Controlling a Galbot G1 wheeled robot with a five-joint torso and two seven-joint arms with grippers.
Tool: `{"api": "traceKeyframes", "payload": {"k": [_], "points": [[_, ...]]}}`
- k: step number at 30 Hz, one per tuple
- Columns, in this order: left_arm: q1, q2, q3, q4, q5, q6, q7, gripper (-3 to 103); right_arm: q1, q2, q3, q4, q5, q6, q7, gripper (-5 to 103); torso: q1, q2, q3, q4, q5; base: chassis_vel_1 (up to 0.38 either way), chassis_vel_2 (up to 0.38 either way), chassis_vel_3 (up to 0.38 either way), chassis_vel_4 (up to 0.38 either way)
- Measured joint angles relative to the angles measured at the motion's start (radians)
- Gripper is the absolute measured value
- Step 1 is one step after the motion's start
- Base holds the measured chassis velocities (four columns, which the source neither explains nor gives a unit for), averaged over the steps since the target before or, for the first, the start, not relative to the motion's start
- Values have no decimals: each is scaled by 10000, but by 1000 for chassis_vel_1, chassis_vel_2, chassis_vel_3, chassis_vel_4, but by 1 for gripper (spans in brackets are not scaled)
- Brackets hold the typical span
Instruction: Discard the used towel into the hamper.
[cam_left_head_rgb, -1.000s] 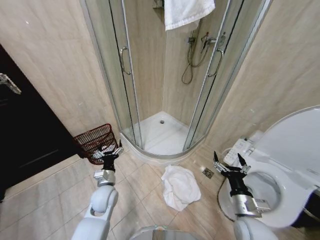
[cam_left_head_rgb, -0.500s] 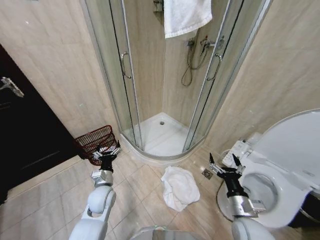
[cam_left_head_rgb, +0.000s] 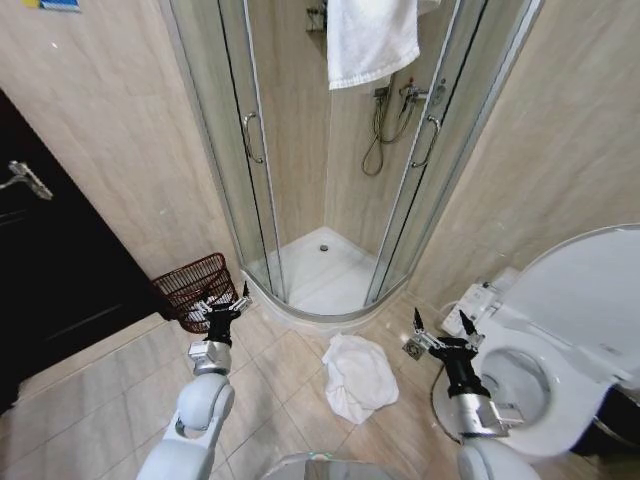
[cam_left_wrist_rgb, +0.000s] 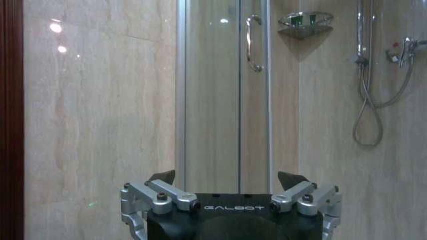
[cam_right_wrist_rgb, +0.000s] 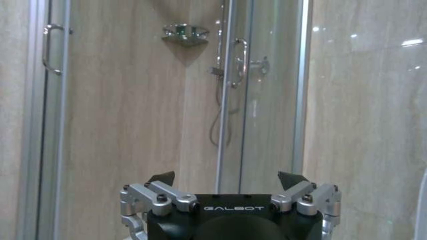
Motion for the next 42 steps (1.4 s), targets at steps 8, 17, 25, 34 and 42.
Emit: {"api": "traceKeyframes", "payload": {"k": [8,17,25,34,42], "points": [[-45,-160,105,-85,21,173,-336,100,63,31,-73,128,23,-137,19,100,145,324,180,0,0,0,0,0,0],[-81,-413,-20,-165,159,247,-316,100,81,53,-108,230,23,-213,21,100,355,782,426,0,0,0,0,0,0],[19,-420,-33,-209,196,243,-273,100,51,106,-52,270,2,-181,-8,100,526,1175,647,0,0,0,0,0,0],[15,-395,-28,-226,201,225,-255,100,58,175,-53,318,-45,-193,-59,100,743,1665,922,0,1,0,0,0,0],[-52,-381,-20,-214,203,232,-214,100,93,207,-73,344,-85,-232,-87,100,915,2035,1120,0,0,0,0,0,0]]}}
